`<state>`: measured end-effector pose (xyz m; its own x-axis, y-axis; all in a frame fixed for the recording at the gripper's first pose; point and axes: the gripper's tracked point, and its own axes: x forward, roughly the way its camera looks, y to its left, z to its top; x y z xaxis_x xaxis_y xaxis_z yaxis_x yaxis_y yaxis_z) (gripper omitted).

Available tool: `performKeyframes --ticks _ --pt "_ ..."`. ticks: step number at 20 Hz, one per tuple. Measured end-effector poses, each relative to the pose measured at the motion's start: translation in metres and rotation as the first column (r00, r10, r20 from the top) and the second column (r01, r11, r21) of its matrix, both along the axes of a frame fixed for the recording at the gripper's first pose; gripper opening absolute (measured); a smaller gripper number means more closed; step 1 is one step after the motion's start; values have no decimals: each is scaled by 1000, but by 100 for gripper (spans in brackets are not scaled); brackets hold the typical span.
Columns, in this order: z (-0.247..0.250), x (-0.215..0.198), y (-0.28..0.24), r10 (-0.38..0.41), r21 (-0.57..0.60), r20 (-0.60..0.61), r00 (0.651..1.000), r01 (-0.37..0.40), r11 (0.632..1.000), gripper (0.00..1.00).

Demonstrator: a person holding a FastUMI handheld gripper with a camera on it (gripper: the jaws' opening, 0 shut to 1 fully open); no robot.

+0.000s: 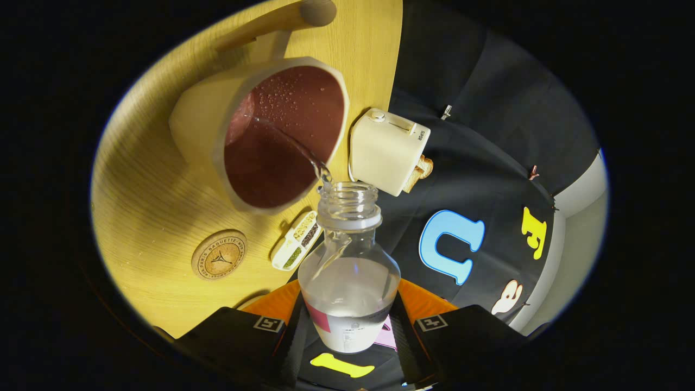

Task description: Take the bottle from table, then pour the juice into the cup, finally place the bottle on the coaster

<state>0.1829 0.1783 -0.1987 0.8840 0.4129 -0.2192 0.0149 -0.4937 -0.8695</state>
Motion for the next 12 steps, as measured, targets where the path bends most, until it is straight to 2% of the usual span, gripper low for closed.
performKeyframes --ticks 12 --pt "21 0 -11 64 -93 37 997 -60 994 73"
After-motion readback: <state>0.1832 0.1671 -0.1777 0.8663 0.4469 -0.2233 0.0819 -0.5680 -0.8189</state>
